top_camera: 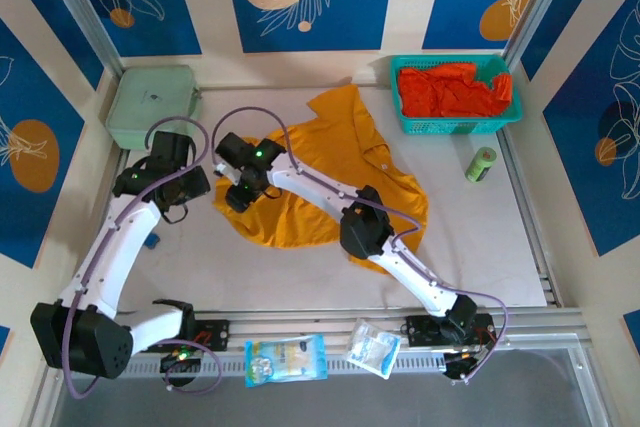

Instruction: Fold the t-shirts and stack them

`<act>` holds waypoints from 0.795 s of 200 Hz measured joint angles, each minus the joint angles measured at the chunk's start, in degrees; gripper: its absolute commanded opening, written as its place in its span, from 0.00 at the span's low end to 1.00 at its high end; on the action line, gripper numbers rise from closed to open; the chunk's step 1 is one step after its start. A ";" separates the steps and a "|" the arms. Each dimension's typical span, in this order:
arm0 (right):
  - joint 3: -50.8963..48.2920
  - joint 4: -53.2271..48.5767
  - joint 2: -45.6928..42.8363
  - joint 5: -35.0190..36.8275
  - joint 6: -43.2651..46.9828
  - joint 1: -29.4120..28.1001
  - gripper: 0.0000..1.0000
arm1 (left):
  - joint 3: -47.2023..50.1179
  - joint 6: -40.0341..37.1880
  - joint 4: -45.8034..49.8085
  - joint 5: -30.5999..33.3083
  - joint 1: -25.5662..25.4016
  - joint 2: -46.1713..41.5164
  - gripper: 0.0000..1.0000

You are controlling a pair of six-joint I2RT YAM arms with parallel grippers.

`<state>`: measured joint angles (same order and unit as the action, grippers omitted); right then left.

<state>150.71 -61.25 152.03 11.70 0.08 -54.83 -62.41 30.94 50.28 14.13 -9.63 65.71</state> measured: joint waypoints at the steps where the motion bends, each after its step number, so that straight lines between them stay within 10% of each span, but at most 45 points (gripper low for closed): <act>1: 0.00 0.04 0.09 0.07 0.11 0.00 0.55 | 0.09 0.00 0.04 -0.04 0.00 -0.04 0.61; 56: 0.42 3.89 4.74 4.55 6.32 1.22 0.45 | 2.08 -0.02 0.98 -1.03 0.00 -0.87 0.61; 93: 1.84 5.40 5.99 4.94 6.84 1.66 0.00 | 2.16 -0.48 1.25 -1.03 0.00 -0.90 0.61; 159: -2.64 5.51 2.97 1.86 0.20 2.56 0.00 | 5.79 -1.05 0.85 -2.93 0.00 -0.76 0.60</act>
<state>148.07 -55.75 155.00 13.56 0.27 -52.27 -56.62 29.89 51.13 11.20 -9.63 64.95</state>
